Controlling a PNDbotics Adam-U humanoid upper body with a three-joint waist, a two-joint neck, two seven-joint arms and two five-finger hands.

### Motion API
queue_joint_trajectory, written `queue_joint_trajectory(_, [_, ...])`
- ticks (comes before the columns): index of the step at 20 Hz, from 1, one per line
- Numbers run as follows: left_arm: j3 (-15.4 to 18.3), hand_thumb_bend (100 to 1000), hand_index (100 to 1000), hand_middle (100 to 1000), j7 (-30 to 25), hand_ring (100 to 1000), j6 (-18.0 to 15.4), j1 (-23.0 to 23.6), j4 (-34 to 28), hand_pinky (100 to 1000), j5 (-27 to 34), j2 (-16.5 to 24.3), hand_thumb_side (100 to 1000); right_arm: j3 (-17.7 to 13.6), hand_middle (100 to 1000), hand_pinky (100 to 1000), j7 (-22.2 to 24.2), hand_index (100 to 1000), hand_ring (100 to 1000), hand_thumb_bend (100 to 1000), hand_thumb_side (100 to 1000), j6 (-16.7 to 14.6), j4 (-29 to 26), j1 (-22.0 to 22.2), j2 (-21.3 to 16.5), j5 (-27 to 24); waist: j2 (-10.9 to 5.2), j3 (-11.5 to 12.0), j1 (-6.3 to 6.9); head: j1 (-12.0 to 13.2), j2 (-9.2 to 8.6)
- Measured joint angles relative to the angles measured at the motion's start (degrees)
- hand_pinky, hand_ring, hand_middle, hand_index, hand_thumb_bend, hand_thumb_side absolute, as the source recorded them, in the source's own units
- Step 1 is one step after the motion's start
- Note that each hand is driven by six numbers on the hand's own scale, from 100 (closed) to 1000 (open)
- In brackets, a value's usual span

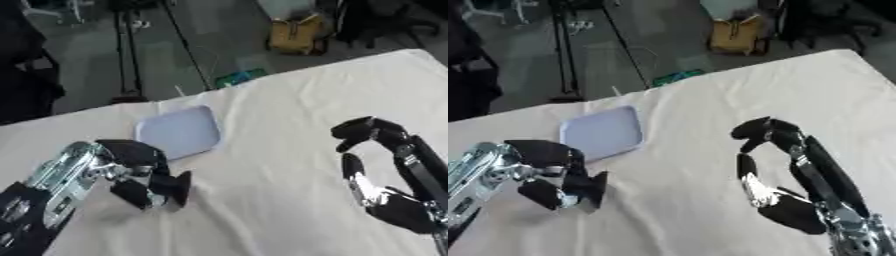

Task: Pick up objects on the table and place them in the box.

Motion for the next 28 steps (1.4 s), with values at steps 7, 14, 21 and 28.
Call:
queue_joint_trajectory(7, [0.2,100,786,755,-0.3,970,0.3,-0.3,-0.4,1000,0.5,0.0,830,0.0,726,828,0.0,789,601,100,579,0.0,0.0,0.0,0.0,0.0,-0.01,-0.1,-0.06,0.0,-0.03])
queue_joint_trajectory(14, [0.2,100,788,756,-0.5,921,0.5,-0.3,0.1,1000,-0.6,0.0,794,0.0,725,828,0.0,789,601,100,579,0.0,0.0,0.0,0.0,0.0,-0.01,-0.5,-0.06,0.0,-0.05])
queue_joint_trajectory(21, [1.3,100,786,738,-0.8,913,0.8,-0.8,0.1,1000,-0.5,0.0,736,0.0,725,829,0.0,789,602,100,578,0.0,0.0,0.0,0.0,0.0,-0.01,-0.5,-0.05,-0.1,-0.17])
queue_joint_trajectory(28, [3.3,100,783,732,-1.5,909,1.5,-1.8,-0.8,1000,1.1,0.0,694,0.0,725,829,0.0,788,603,100,576,0.0,0.0,0.0,0.0,0.0,-0.01,-0.5,-0.05,-0.1,-0.49])
